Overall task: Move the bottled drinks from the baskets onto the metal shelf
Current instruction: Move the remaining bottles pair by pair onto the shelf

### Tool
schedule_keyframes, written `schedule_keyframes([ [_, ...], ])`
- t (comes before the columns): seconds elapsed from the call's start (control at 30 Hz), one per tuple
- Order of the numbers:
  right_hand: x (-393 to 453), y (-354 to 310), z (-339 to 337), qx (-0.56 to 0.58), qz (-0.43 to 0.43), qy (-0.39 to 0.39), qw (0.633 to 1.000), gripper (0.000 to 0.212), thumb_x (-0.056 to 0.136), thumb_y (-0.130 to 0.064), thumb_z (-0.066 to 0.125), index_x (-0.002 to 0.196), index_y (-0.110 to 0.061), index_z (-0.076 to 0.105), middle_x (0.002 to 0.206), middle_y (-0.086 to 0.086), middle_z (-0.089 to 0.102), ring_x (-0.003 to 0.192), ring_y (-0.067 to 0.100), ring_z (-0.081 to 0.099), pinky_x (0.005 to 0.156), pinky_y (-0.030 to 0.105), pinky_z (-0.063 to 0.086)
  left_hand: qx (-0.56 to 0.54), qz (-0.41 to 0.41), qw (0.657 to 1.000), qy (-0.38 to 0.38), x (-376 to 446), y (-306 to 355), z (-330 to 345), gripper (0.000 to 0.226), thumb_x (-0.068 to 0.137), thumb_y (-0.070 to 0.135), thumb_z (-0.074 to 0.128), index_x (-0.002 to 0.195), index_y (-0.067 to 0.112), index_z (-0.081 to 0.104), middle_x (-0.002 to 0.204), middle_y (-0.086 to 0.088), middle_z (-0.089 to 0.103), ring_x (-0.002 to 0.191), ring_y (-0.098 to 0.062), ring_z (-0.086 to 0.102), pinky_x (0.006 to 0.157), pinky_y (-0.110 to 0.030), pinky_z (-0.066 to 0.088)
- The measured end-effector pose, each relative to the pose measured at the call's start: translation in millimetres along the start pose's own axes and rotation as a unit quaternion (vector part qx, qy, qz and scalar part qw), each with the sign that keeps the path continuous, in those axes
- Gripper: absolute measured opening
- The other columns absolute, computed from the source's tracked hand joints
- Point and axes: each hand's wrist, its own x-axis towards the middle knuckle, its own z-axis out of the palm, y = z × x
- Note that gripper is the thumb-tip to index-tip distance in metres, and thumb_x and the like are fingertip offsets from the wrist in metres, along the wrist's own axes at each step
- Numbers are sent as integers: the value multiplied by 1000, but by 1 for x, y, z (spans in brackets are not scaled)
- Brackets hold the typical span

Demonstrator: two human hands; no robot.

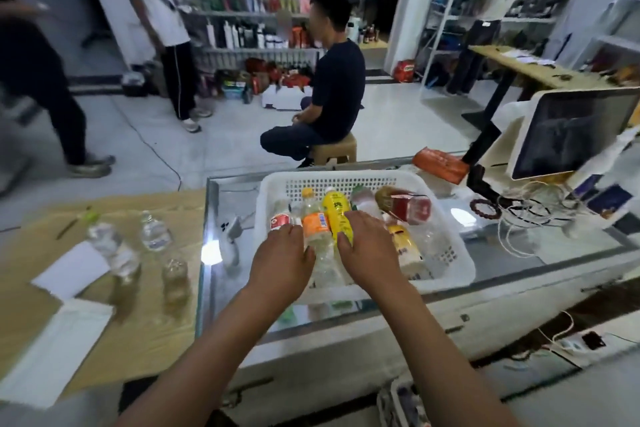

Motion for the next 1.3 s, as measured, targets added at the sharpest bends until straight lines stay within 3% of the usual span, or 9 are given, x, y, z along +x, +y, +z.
schedule_keyframes([
  [0.17, 36, 6, 22, 2, 23, -47, 999, 48, 101, -28, 48, 145, -11, 40, 139, 13, 51, 124, 33, 48, 90, 40, 45, -23, -128, 991, -26, 18, -7, 14, 34, 95, 32, 51, 117, 6, 56, 111, -15, 59, 97, -30, 59, 75, -32, 42],
  [0.33, 60, 4, 37, -31, 76, -79, 993, 47, 100, -28, 50, 142, -10, 39, 134, 15, 52, 121, 34, 51, 86, 39, 47, -14, -174, 983, -64, 27, -16, 22, 35, 95, 31, 53, 116, 4, 58, 110, -15, 62, 97, -29, 61, 69, -27, 36],
  [0.5, 71, -1, 51, -101, 112, -122, 981, 37, 95, -23, 57, 127, -7, 48, 126, 16, 56, 119, 33, 50, 86, 37, 47, 18, -213, 974, -74, 42, -11, 38, 42, 93, 35, 60, 124, 6, 56, 118, -12, 62, 105, -26, 59, 75, -27, 43],
  [0.67, 85, -14, 61, -208, 137, -165, 954, 58, 92, -22, 59, 139, 4, 38, 137, 21, 47, 124, 33, 45, 92, 37, 49, 169, -221, 955, -97, 55, -2, 54, 67, 92, 35, 63, 138, -4, 36, 128, -17, 49, 115, -24, 48, 86, -28, 47],
  [0.87, 98, -17, 62, -256, 139, -222, 931, 67, 93, -26, 60, 146, 5, 32, 141, 22, 36, 128, 34, 39, 92, 42, 55, 265, -220, 929, -138, 68, -5, 64, 73, 84, 43, 70, 136, 1, 42, 128, -16, 42, 115, -23, 46, 80, -26, 44],
  [1.0, 98, -7, 64, -244, 121, -224, 936, 73, 86, -30, 70, 143, 2, 36, 137, 21, 35, 126, 33, 38, 92, 40, 55, 230, -230, 936, -134, 74, -8, 67, 67, 84, 36, 71, 136, 2, 44, 130, -16, 41, 117, -23, 45, 84, -26, 51],
  [1.1, 92, 3, 66, -169, 129, -177, 961, 70, 76, -28, 75, 134, -1, 46, 132, 18, 40, 124, 32, 40, 91, 37, 51, 164, -235, 949, -132, 77, -8, 62, 71, 73, 48, 75, 128, 11, 52, 126, -13, 45, 114, -22, 48, 83, -26, 51],
  [1.2, 88, 15, 64, -85, 140, -158, 974, 67, 66, -35, 78, 122, -7, 53, 126, 13, 44, 120, 30, 45, 87, 35, 49, 46, -236, 965, -106, 80, -15, 42, 63, 60, 57, 75, 106, 18, 60, 100, -2, 58, 92, -18, 58, 67, -25, 47],
  [1.3, 91, 26, 55, -2, 149, -180, 972, 56, 60, -34, 80, 106, -10, 58, 112, 9, 51, 100, 25, 58, 69, 29, 50, -108, -277, 946, -129, 87, -26, 16, 52, 56, 61, 75, 82, 21, 54, 81, 2, 63, 72, -16, 62, 58, -25, 54],
])
